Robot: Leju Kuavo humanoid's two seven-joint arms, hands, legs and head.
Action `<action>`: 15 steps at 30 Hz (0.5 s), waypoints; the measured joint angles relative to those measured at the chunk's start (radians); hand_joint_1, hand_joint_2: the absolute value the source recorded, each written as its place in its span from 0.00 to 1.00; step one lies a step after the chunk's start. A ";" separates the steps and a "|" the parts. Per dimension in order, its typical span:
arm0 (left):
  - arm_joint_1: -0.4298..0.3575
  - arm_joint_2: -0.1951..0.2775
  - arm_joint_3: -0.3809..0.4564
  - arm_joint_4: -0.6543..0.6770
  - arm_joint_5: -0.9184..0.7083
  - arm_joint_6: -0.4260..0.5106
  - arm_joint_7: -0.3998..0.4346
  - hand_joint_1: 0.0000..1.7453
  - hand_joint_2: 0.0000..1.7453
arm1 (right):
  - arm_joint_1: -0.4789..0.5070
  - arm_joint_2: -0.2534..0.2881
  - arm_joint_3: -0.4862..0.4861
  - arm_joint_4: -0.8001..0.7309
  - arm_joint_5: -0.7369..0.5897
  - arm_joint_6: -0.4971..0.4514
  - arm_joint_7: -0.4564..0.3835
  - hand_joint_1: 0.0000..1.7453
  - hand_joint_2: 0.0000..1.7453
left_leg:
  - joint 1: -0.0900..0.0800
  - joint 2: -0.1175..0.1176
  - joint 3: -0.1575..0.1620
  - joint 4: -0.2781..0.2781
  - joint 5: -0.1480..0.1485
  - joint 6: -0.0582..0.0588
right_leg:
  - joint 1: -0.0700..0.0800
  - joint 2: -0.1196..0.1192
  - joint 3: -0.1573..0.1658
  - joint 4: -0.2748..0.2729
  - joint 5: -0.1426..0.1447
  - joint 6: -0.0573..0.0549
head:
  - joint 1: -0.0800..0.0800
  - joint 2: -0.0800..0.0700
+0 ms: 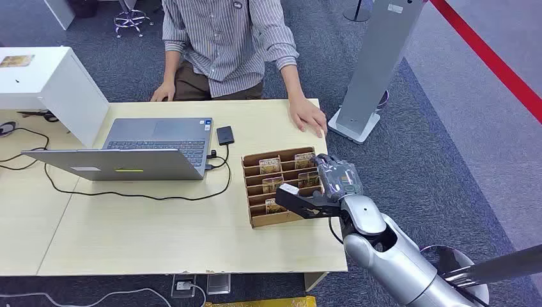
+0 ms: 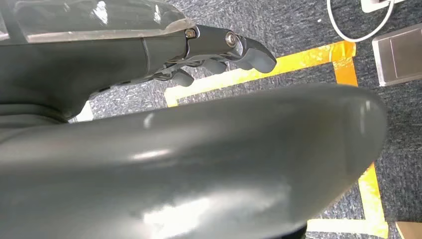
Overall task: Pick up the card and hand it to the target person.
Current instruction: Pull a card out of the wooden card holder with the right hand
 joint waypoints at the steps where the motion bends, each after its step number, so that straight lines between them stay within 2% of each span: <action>1: 0.000 0.000 0.000 0.000 0.000 0.000 0.000 0.00 0.00 | -0.001 0.000 0.001 0.001 -0.001 0.000 0.000 0.31 1.00 | 0.000 0.000 0.000 0.000 0.000 0.000 | 0.000 0.000 0.000 0.000 0.000 0.000 | 0.000 0.000; 6: 0.000 0.000 0.000 0.000 0.000 0.000 0.001 0.00 0.00 | -0.006 0.001 0.010 0.012 -0.005 -0.001 -0.001 0.33 1.00 | 0.000 0.000 0.000 0.000 0.000 0.000 | 0.000 0.000 0.000 0.000 0.000 0.000 | 0.000 0.000; 15: 0.000 -0.001 0.000 0.000 0.002 0.001 0.001 0.00 0.00 | -0.011 0.002 0.028 0.025 -0.012 -0.002 -0.002 0.42 1.00 | 0.000 0.000 0.000 0.000 0.000 0.000 | 0.000 0.000 0.000 0.000 0.000 0.000 | 0.000 0.000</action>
